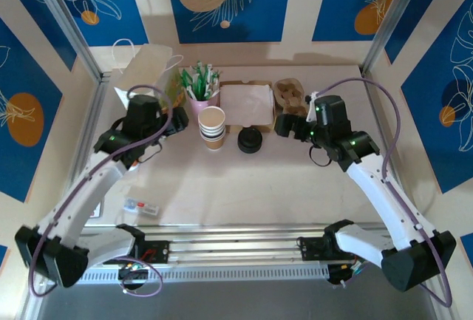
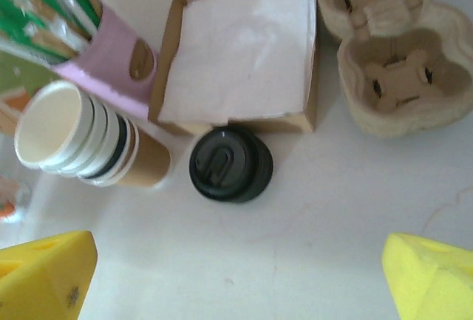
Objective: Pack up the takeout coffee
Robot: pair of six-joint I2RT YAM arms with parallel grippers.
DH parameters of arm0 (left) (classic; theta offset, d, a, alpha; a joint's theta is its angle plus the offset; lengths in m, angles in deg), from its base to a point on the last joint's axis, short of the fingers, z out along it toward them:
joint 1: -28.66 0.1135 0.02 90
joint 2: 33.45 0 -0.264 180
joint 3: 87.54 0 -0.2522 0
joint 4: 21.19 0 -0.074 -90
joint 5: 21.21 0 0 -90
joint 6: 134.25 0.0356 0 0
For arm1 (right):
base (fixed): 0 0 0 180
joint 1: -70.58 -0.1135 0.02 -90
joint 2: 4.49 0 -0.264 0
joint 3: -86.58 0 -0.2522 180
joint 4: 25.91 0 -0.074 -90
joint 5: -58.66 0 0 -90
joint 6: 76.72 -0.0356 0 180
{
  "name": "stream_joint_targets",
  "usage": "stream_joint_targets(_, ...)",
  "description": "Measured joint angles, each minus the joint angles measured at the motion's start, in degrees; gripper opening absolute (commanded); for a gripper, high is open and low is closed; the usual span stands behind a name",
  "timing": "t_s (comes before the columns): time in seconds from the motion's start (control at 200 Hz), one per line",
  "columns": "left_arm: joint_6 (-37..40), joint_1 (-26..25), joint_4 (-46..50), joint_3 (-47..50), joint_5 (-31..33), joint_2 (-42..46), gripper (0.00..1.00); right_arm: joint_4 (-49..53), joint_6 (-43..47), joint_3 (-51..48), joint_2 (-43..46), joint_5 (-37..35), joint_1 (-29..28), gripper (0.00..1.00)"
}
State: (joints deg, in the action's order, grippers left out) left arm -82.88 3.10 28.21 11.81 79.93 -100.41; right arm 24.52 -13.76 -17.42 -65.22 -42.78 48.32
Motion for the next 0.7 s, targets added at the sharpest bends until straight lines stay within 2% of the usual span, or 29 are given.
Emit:
stream_joint_targets(0.12, -1.1, -3.1, 5.0, -4.6, 2.3, -6.3, 0.79, 3.6, 1.5, -0.1, 1.4, -2.7, -3.5, 0.99)
stream_joint_targets(0.385, -2.0, -6.1, 11.7, -13.8, 4.8, -17.8, 0.76, 8.7, 2.6, -0.4, 8.3, -5.4, -6.5, 0.99)
stream_joint_targets(0.5, -2.0, -7.5, 12.9, -17.2, 5.3, -21.2, 0.70, 10.2, 3.0, -0.4, 9.0, -5.7, -8.0, 1.00)
stream_joint_targets(0.575, -2.4, -8.1, 13.3, -19.4, 5.4, -23.5, 0.61, 11.2, 3.0, -0.4, 8.9, -6.2, -9.3, 1.00)
stream_joint_targets(0.695, -2.4, -8.4, 13.9, -22.2, 5.4, -26.9, 0.55, 12.4, 3.2, -0.4, 9.0, -6.8, -11.2, 1.00)
